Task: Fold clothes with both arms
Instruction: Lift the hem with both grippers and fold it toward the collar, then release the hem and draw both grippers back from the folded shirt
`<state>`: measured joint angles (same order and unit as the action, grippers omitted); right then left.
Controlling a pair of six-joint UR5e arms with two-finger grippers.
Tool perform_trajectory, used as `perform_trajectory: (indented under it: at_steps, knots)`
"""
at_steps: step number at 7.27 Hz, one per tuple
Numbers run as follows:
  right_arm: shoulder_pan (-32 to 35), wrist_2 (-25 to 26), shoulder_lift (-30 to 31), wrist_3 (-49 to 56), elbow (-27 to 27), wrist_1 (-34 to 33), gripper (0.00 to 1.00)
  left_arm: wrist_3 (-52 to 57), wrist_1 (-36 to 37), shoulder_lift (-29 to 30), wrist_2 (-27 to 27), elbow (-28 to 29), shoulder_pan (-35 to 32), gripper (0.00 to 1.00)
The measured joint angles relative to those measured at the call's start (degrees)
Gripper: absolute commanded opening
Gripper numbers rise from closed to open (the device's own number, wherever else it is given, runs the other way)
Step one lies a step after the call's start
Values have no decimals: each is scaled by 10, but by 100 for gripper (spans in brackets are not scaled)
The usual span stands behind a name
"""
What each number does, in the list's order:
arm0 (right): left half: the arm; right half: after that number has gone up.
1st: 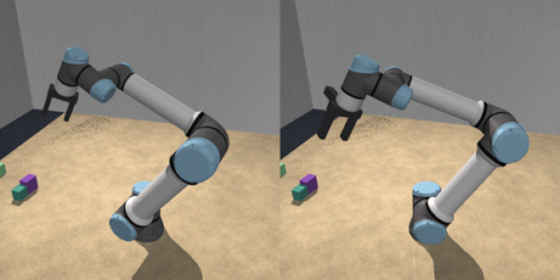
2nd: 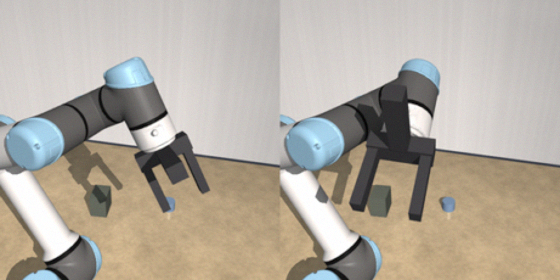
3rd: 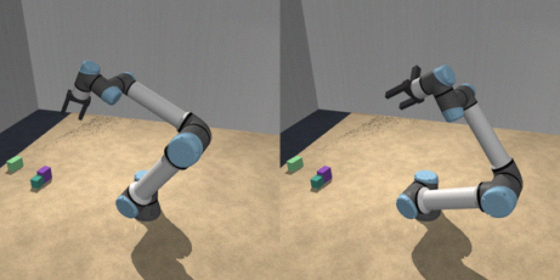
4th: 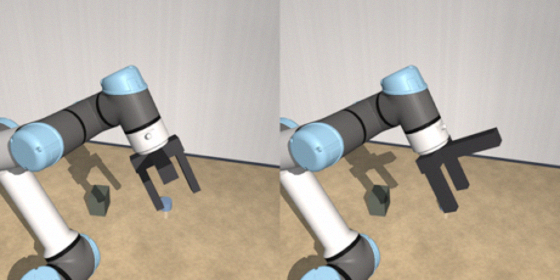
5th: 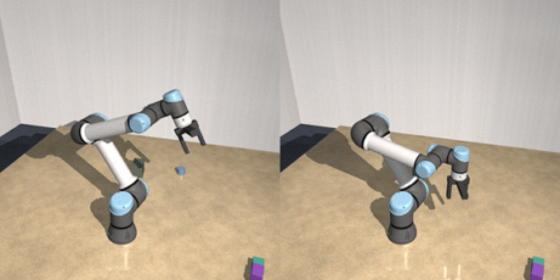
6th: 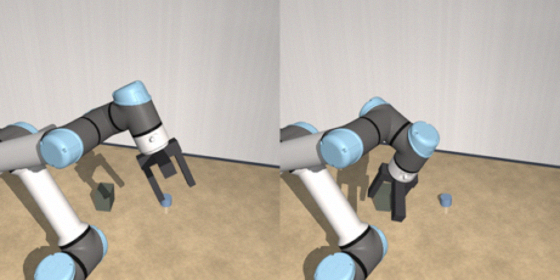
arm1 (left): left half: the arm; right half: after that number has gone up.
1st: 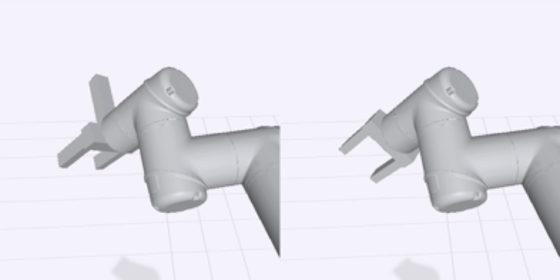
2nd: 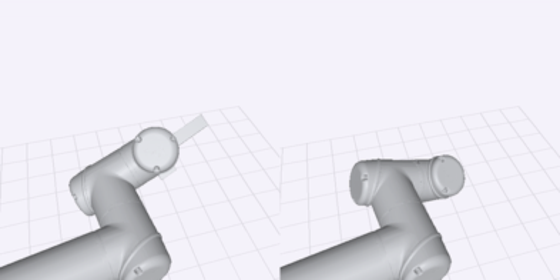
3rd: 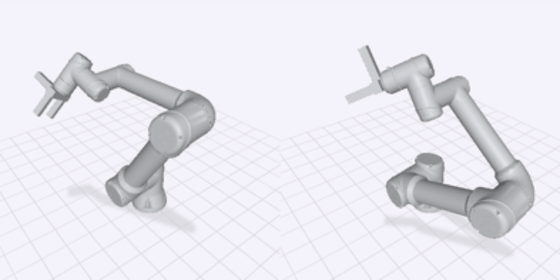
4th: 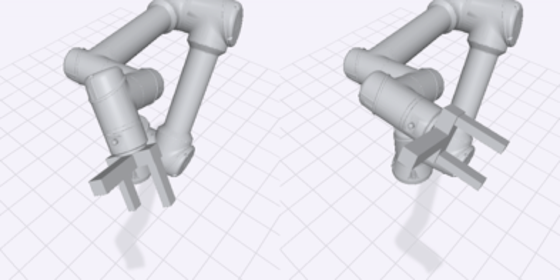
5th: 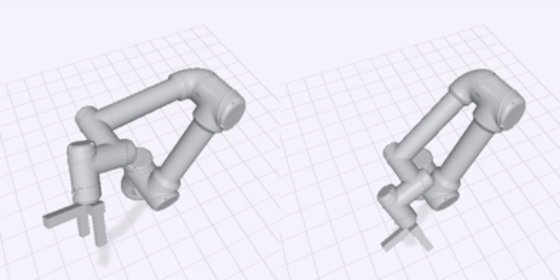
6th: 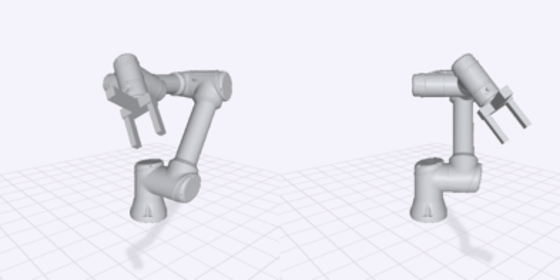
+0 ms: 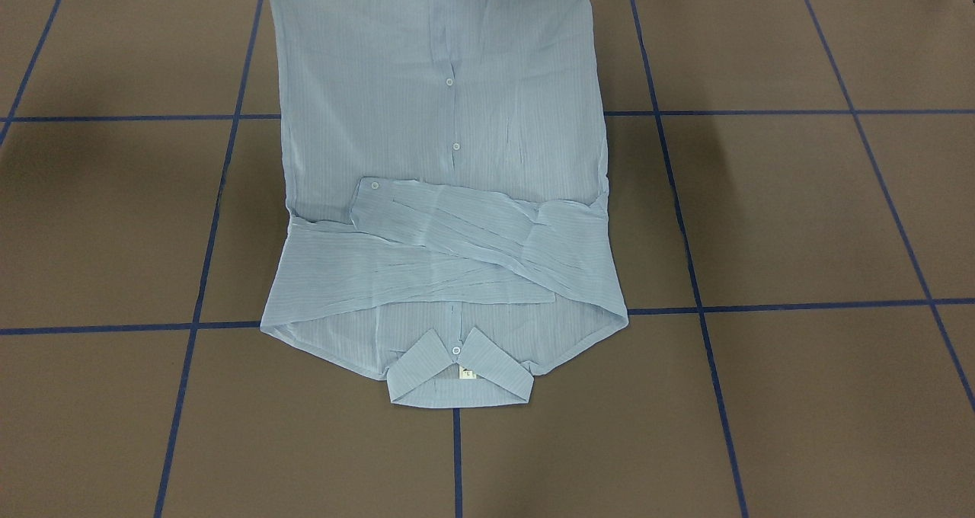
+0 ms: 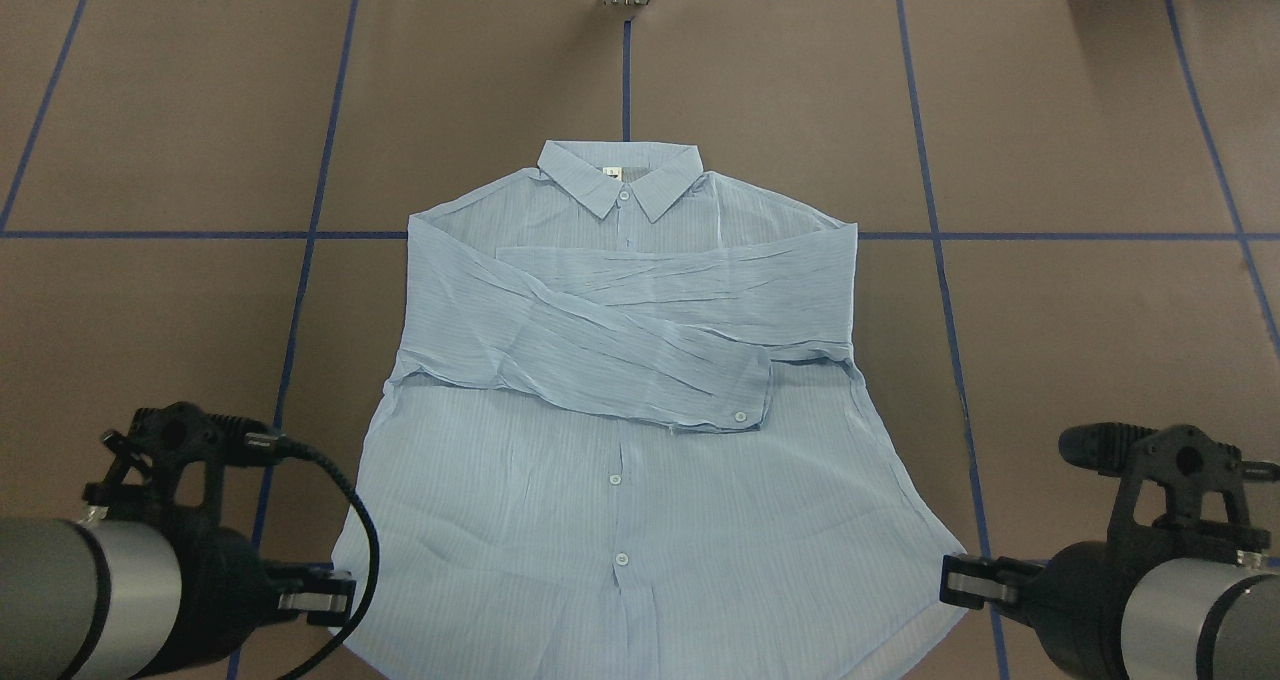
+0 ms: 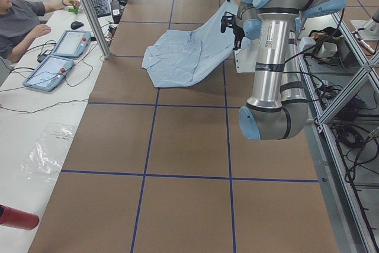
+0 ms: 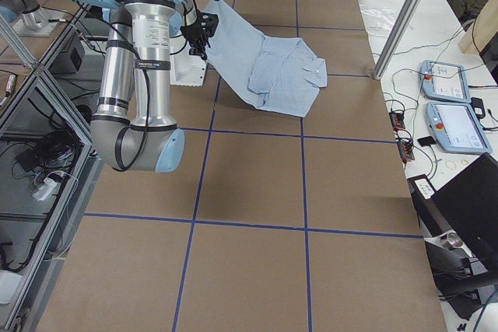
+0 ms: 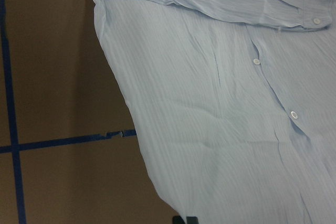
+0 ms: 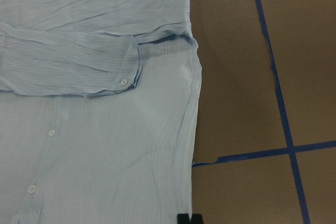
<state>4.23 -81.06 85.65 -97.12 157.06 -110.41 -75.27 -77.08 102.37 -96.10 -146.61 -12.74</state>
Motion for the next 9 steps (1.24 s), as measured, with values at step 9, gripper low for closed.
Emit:
perform_trajectory:
  at_steps: [9]
  knots:
    - [318,-23,-185,194,-381,172,0,177,-247,122,62,383,-272,0]
